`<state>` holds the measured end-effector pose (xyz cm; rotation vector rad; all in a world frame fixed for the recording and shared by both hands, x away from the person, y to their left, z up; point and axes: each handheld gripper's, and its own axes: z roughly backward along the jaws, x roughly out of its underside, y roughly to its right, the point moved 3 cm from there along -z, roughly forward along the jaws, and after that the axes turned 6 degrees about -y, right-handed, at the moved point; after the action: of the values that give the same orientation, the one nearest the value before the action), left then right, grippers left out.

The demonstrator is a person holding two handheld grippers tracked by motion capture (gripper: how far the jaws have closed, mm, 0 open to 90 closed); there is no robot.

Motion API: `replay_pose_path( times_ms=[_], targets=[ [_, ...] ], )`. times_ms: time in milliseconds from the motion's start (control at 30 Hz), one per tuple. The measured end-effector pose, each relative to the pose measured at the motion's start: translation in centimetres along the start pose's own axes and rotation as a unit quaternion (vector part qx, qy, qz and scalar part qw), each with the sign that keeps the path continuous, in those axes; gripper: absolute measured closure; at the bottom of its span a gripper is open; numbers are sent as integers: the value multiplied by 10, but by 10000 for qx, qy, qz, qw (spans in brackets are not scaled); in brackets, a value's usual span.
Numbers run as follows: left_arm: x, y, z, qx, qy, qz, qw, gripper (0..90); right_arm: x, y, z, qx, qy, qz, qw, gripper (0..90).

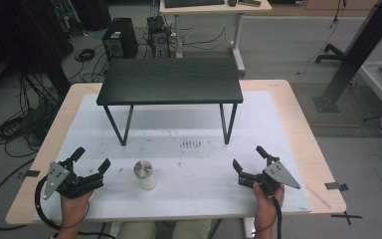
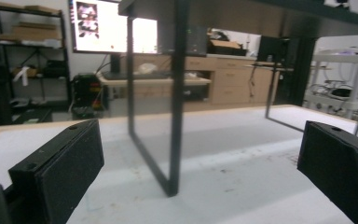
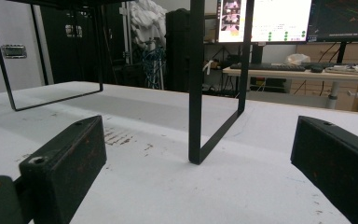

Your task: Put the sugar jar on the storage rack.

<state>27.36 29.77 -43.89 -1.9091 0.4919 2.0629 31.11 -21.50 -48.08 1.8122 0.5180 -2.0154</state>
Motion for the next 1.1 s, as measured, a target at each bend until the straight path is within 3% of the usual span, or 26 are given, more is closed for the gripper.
replay_pose_path(
  times_ms=[167,400,1100],
  targets=[
    [-6,14,3,326,69,-31,9994,12,0,0,0,1,3,-1,10000,31],
    [-9,32,2,670,-19,-160,9976,11,0,0,0,3,4,6,10000,31],
    [-9,62,-9,1157,-2,-299,9928,9,0,0,0,4,10,21,10000,27]
  ],
)
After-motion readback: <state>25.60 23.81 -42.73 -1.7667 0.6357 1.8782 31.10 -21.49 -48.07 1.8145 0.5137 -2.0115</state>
